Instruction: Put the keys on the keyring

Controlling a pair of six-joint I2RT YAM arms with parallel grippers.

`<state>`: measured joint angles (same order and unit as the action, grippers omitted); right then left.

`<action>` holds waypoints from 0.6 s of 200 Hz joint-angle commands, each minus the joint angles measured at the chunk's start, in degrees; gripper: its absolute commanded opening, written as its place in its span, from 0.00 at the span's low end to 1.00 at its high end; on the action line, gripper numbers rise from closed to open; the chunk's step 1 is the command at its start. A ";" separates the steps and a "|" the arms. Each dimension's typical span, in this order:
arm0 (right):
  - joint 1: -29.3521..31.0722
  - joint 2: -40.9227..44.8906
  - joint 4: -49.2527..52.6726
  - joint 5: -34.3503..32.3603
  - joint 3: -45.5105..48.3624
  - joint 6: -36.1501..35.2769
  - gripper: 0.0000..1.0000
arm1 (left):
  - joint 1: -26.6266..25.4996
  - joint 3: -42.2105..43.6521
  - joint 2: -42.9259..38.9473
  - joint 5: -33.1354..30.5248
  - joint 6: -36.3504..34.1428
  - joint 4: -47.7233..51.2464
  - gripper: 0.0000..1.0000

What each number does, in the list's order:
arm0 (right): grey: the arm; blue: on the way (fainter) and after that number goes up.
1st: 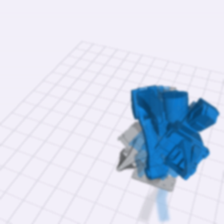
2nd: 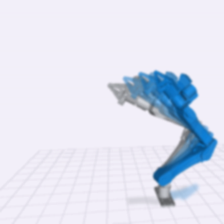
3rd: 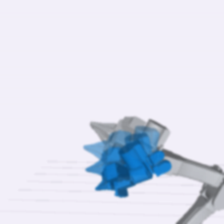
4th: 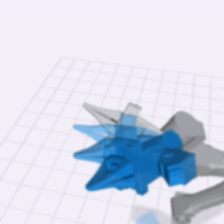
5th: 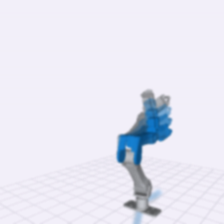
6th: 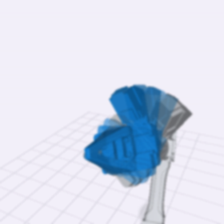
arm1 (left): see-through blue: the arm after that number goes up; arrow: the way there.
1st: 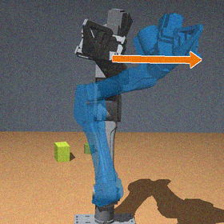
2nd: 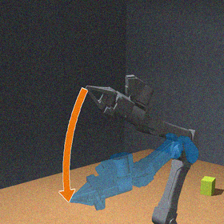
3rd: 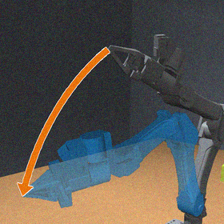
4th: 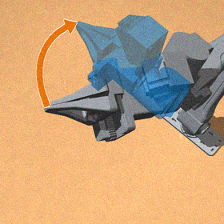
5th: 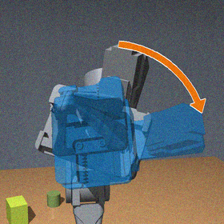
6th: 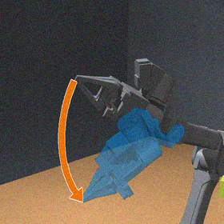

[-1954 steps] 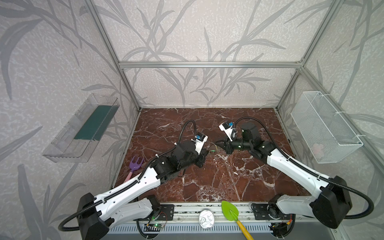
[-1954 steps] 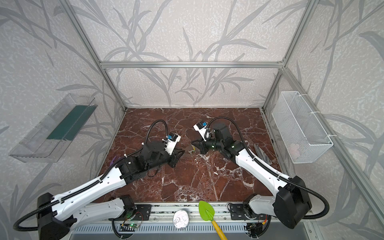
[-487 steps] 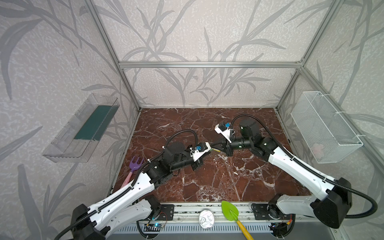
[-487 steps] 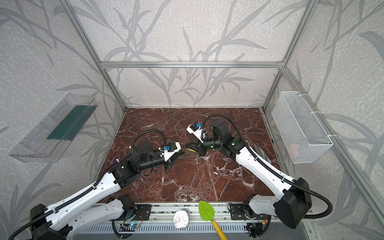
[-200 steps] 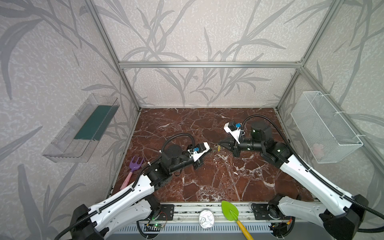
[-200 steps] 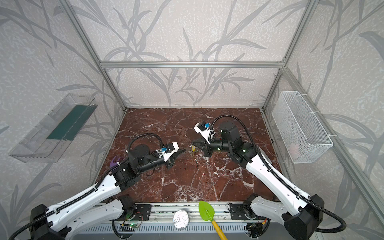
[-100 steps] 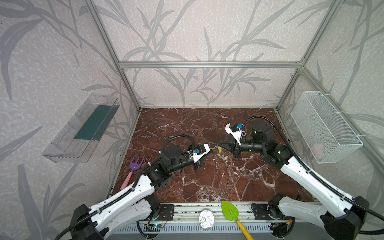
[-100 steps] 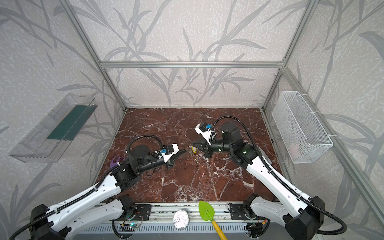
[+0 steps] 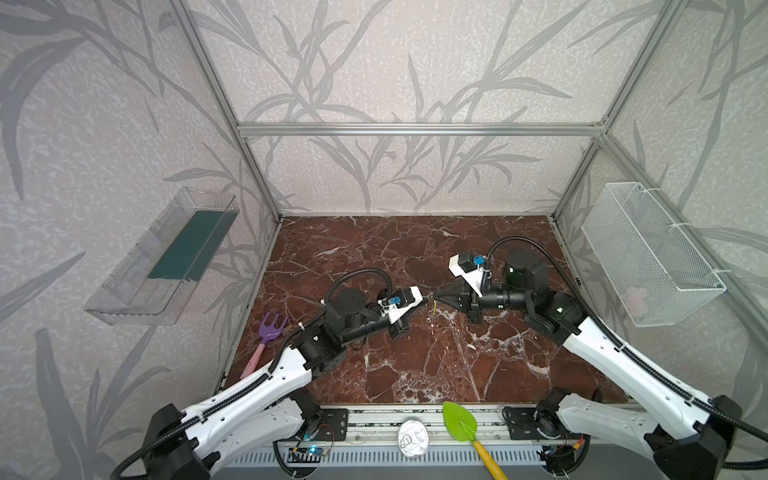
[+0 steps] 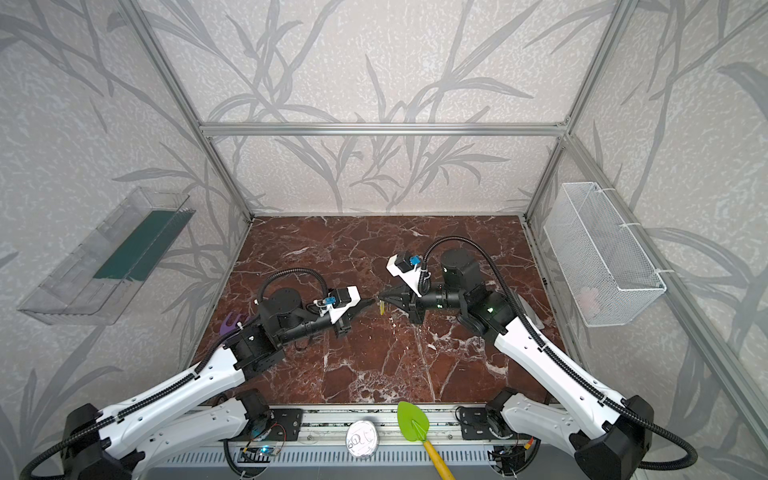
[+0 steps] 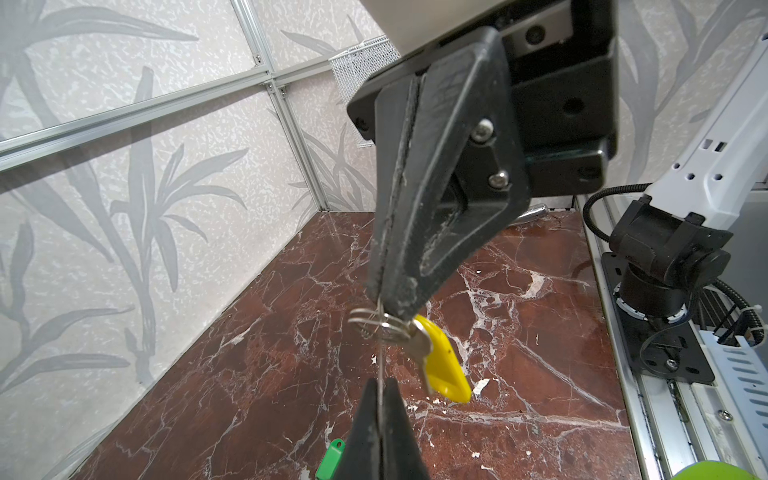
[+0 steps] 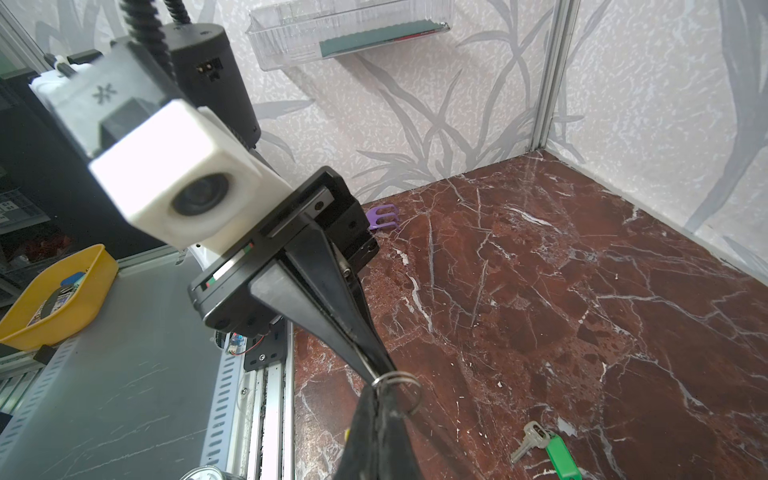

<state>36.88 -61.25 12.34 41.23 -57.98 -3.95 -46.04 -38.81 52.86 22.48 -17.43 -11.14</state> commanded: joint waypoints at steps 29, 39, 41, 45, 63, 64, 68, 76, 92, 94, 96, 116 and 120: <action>0.29 2.19 0.60 0.26 -0.71 -1.25 0.00 | 0.11 -1.52 -0.02 0.36 -1.22 -1.69 0.00; 0.29 2.11 1.01 0.32 -1.06 -1.57 0.00 | 0.13 -1.29 -0.04 0.48 -1.11 -1.65 0.00; 0.29 2.10 1.08 0.27 -1.12 -1.61 0.00 | 0.11 -1.28 -0.04 0.47 -1.11 -1.64 0.00; 0.30 2.04 1.25 0.26 -1.24 -1.74 0.00 | 0.09 -1.27 -0.04 0.45 -1.05 -1.49 0.00; 0.29 1.68 1.95 -0.01 -1.76 -2.34 0.00 | 0.15 -1.27 -0.08 0.11 -1.20 -0.99 0.00; 0.29 1.67 1.97 -0.01 -1.82 -2.36 0.00 | 0.11 -1.27 -0.06 0.11 -1.20 -0.95 0.00; 0.31 1.59 2.18 -0.01 -1.93 -2.54 0.00 | 0.15 -1.25 -0.05 0.03 -1.28 -0.84 0.00; 0.29 1.45 2.52 0.08 -2.05 -2.83 0.00 | 0.16 -1.27 -0.12 -0.15 -1.42 -0.66 0.00; 0.29 1.25 3.71 0.03 -2.83 -3.72 0.00 | 0.16 -1.19 -0.43 -0.63 -1.79 -0.01 0.00; 0.29 1.23 3.96 0.04 -2.99 -3.95 0.00 | 0.10 -1.16 -0.40 -0.67 -1.85 0.11 0.00; 0.29 1.18 4.19 0.05 -3.23 -4.14 0.00 | 0.15 -1.11 -0.46 -0.72 -1.89 0.25 0.00; 0.29 0.28 9.17 -0.21 -5.99 -7.53 0.00 | 0.14 -0.71 -0.81 -0.95 -2.27 0.94 0.00; 0.29 -0.09 10.24 -0.48 -6.62 -8.14 0.00 | 0.15 -0.55 -0.81 -0.95 -2.26 0.95 0.00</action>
<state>36.88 -60.62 17.15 40.91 -60.05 -7.79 -46.02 -38.96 52.95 22.15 -18.06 -10.68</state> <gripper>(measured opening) 0.045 0.049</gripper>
